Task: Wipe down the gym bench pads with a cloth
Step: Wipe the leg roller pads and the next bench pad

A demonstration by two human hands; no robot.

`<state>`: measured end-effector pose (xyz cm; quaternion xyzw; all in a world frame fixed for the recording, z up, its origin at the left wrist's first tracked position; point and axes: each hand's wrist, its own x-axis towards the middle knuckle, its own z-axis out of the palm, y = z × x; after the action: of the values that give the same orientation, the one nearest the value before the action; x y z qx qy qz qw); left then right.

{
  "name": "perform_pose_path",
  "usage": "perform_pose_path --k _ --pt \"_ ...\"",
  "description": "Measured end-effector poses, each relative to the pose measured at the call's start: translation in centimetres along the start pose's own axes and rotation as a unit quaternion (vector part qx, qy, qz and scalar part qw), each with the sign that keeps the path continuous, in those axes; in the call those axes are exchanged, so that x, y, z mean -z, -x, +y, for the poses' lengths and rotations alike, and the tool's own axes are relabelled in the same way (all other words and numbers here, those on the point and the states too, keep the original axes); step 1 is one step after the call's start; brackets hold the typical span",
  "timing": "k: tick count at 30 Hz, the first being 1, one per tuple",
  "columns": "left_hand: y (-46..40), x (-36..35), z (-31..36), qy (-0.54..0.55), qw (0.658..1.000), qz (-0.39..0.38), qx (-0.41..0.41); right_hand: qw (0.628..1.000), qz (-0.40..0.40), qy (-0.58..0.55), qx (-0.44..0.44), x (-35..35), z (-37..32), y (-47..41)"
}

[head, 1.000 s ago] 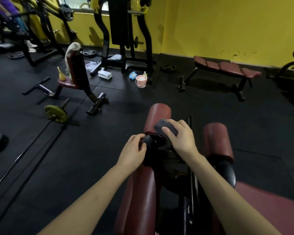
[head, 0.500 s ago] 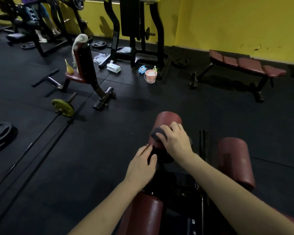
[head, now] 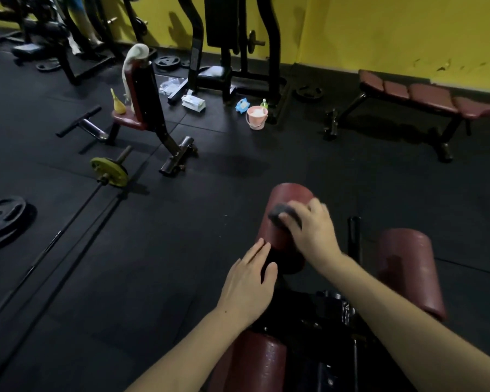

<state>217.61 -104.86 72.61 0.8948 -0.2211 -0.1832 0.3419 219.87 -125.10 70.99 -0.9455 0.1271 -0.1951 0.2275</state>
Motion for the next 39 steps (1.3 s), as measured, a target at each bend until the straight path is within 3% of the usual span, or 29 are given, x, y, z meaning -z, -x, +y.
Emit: perform_pose_path --k 3,6,12,20,25,30,39 --pt "-0.2 0.0 0.1 0.015 1.000 0.002 0.008 0.998 -0.026 0.009 0.054 0.7 -0.9 3.5" --pt "-0.3 0.0 -0.1 0.026 1.000 -0.002 0.018 0.993 -0.011 0.058 0.104 0.1 0.0 0.2" --pt "-0.4 0.7 -0.4 0.012 0.999 -0.006 0.031 0.998 -0.002 0.024 -0.055 -0.7 1.7 -8.1" --pt "0.0 0.7 -0.4 -0.067 0.997 -0.029 -0.021 0.999 -0.038 0.020 -0.009 1.2 -1.4 3.4" --pt "-0.4 0.8 -0.1 -0.076 0.996 -0.040 -0.006 0.997 -0.013 0.058 0.049 0.5 0.3 -0.2" --pt "-0.9 1.0 -0.9 -0.127 0.991 -0.047 0.022 0.996 0.004 0.036 -0.087 -0.7 1.4 -7.6" --pt "-0.1 1.3 -0.2 -0.079 0.995 -0.034 -0.050 0.998 -0.040 0.037 0.013 0.9 -1.6 3.6"
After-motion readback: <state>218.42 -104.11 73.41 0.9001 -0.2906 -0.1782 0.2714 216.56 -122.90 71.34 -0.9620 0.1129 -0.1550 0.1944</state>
